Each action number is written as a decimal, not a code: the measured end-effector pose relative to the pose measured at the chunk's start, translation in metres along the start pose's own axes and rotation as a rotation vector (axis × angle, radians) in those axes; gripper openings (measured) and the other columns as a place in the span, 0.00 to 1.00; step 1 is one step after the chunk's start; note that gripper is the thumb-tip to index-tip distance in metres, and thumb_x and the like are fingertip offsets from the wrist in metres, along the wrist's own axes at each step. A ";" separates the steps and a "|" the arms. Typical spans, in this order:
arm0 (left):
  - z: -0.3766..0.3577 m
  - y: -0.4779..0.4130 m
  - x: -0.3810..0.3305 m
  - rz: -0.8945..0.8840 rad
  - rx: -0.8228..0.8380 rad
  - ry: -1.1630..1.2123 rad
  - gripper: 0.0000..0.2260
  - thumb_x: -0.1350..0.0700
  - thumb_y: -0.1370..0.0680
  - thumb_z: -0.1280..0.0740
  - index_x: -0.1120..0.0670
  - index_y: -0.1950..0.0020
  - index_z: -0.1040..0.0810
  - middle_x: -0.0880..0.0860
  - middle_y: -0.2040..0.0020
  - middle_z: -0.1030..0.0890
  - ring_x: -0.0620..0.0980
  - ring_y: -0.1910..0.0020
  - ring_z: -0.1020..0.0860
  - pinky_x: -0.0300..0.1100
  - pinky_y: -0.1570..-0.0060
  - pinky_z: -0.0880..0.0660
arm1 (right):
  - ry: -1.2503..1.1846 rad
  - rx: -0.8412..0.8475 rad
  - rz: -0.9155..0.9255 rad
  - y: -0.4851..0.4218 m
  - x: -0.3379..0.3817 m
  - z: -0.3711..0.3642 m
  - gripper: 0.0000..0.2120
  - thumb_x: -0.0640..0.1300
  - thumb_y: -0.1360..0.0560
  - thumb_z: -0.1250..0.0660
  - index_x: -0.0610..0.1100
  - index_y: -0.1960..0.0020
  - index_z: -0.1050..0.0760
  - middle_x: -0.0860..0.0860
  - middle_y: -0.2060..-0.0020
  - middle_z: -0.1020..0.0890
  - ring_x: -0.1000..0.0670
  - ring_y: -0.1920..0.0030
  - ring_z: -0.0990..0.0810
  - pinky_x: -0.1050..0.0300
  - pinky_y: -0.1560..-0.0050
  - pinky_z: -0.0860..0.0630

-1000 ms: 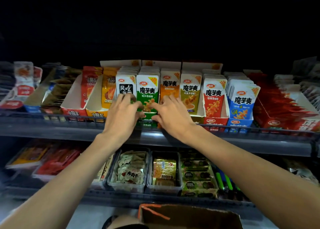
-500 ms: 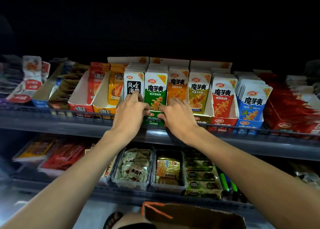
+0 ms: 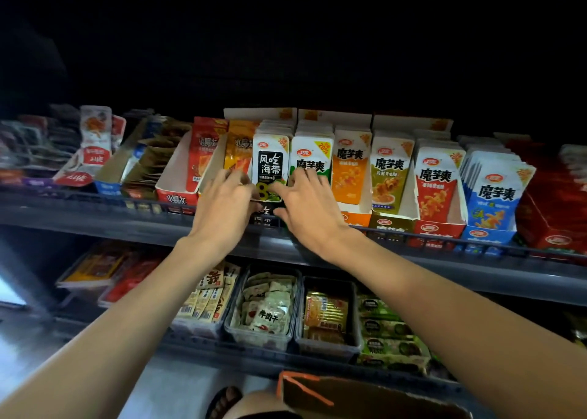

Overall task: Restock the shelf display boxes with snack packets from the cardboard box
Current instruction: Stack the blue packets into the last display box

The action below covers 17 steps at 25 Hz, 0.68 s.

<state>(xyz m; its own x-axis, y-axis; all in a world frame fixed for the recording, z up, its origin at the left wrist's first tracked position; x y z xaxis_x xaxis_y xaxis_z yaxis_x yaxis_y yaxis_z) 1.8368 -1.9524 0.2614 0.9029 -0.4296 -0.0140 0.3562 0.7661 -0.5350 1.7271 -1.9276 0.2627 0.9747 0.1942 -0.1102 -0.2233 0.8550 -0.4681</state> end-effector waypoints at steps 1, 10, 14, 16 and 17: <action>-0.001 0.000 0.000 0.004 0.008 0.010 0.10 0.53 0.25 0.29 0.55 0.46 0.16 0.54 0.43 0.21 0.56 0.44 0.29 0.52 0.47 0.27 | 0.003 0.004 -0.008 -0.001 0.001 -0.004 0.17 0.53 0.22 0.34 0.51 0.34 0.25 0.44 0.42 0.25 0.42 0.38 0.30 0.47 0.37 0.33; -0.006 -0.002 -0.005 -0.003 0.002 0.064 0.06 0.57 0.23 0.30 0.52 0.49 0.15 0.51 0.49 0.19 0.54 0.47 0.28 0.48 0.54 0.28 | 0.057 0.020 -0.024 -0.002 0.001 -0.013 0.13 0.50 0.20 0.37 0.49 0.38 0.22 0.43 0.44 0.23 0.42 0.40 0.28 0.47 0.39 0.34; -0.006 -0.001 -0.007 -0.021 0.008 0.052 0.07 0.59 0.24 0.29 0.53 0.48 0.15 0.51 0.50 0.18 0.54 0.48 0.28 0.49 0.54 0.27 | 0.055 0.026 -0.021 0.000 0.000 -0.013 0.13 0.49 0.19 0.38 0.48 0.38 0.22 0.43 0.43 0.23 0.42 0.39 0.28 0.47 0.39 0.33; -0.007 0.000 -0.009 -0.037 0.025 0.015 0.09 0.59 0.25 0.29 0.53 0.46 0.17 0.52 0.48 0.18 0.55 0.47 0.28 0.50 0.52 0.27 | 0.018 0.031 -0.018 0.002 0.000 -0.011 0.14 0.48 0.20 0.37 0.48 0.36 0.23 0.44 0.42 0.24 0.42 0.39 0.29 0.47 0.39 0.33; -0.007 0.001 -0.009 -0.046 0.034 -0.005 0.10 0.59 0.25 0.29 0.54 0.44 0.17 0.53 0.47 0.18 0.55 0.46 0.28 0.50 0.50 0.27 | -0.017 0.030 -0.017 0.004 -0.001 -0.009 0.15 0.48 0.21 0.36 0.47 0.35 0.24 0.44 0.42 0.25 0.43 0.38 0.29 0.48 0.39 0.34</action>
<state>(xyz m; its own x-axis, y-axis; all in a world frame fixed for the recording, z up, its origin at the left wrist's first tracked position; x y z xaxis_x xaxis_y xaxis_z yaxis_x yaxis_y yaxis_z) 1.8270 -1.9510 0.2556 0.8866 -0.4623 0.0143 0.4053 0.7615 -0.5058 1.7255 -1.9283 0.2533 0.9784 0.1876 -0.0873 -0.2068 0.8721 -0.4434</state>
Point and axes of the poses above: each hand's wrist, its own y-axis away from the middle knuckle, its own z-axis out of the back of the hand, x = y × z, the point moved 8 cm from there along -y, towards the middle knuckle
